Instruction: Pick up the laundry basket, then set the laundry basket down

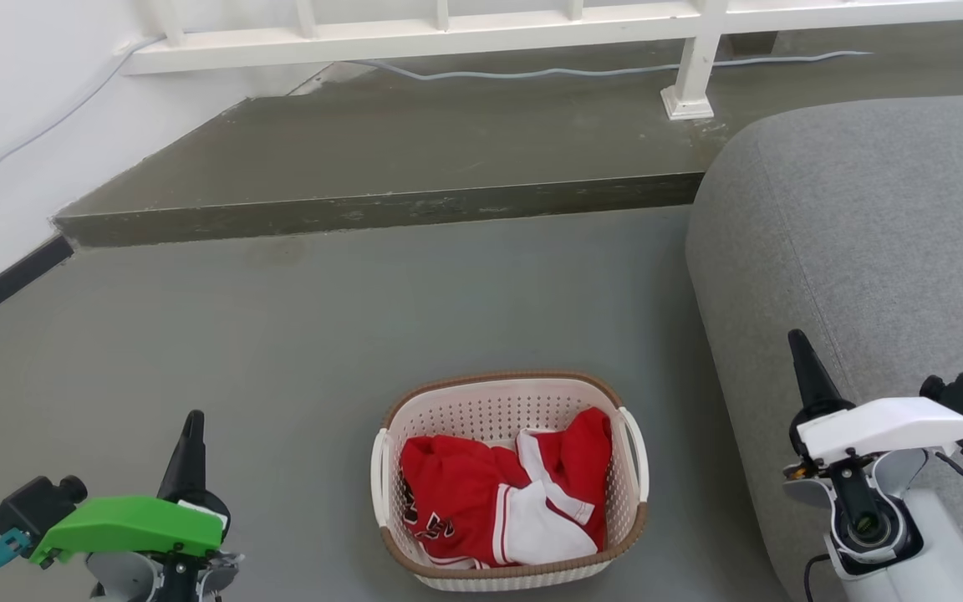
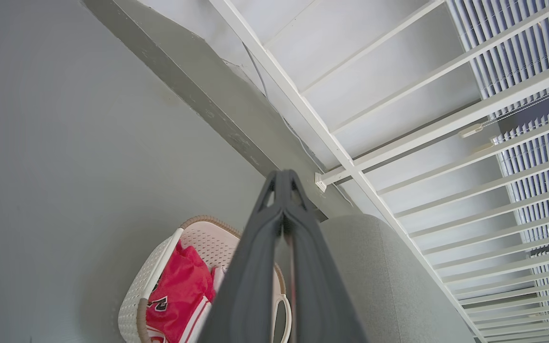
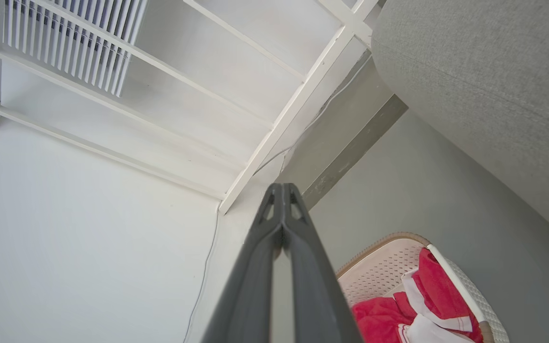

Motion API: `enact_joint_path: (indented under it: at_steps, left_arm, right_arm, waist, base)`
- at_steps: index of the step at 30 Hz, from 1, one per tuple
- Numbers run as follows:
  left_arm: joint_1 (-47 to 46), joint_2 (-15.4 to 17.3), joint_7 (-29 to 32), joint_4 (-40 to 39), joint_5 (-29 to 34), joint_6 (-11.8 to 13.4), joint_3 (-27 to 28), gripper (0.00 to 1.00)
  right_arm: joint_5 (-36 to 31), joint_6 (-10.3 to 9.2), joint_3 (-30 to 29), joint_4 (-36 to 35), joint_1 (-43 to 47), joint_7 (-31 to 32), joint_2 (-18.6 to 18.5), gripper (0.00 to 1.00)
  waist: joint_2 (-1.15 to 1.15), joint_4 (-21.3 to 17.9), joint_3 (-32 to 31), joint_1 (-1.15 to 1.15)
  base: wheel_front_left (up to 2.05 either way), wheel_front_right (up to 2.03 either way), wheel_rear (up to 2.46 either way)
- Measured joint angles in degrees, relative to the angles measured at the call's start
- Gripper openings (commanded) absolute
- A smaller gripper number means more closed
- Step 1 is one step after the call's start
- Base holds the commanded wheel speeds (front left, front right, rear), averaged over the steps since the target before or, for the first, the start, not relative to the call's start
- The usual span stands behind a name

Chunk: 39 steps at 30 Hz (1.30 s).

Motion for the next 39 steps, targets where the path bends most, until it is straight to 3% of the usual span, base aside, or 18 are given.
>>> enact_joint_path:
  at_steps: [39]
  left_arm:
    - [-0.2, -0.1, 7.0, 0.0, -22.6, -0.8, 5.0, 0.0]
  right_arm:
    - [24.1, 3.13, -9.2, -1.6, 1.1, 6.6, 1.0, 0.0]
  waist:
    - [0.0, 0.5, -1.0, 0.0]
  base:
    - [0.0, 0.0, 0.0]
